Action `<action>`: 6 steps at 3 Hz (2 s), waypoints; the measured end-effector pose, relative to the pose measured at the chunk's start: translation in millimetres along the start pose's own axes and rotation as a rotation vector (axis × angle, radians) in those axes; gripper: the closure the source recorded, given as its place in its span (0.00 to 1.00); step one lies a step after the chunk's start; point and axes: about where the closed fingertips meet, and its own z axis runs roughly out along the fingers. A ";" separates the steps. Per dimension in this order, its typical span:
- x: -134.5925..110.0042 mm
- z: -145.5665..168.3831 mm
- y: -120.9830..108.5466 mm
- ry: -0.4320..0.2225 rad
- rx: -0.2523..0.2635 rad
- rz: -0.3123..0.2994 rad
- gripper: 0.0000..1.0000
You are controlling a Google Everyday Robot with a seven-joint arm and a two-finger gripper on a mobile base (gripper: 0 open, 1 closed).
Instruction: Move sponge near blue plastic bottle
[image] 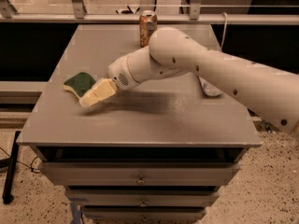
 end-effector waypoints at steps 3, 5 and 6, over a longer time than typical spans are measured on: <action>4.2 5.5 32.2 0.057 0.071 -0.145 0.41; 2.5 -5.7 28.3 0.076 0.118 -0.156 0.87; 9.1 -38.9 18.0 0.094 0.156 -0.145 1.00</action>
Offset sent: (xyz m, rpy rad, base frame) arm -0.0395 0.0112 -0.0085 -0.1257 -0.1739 0.0217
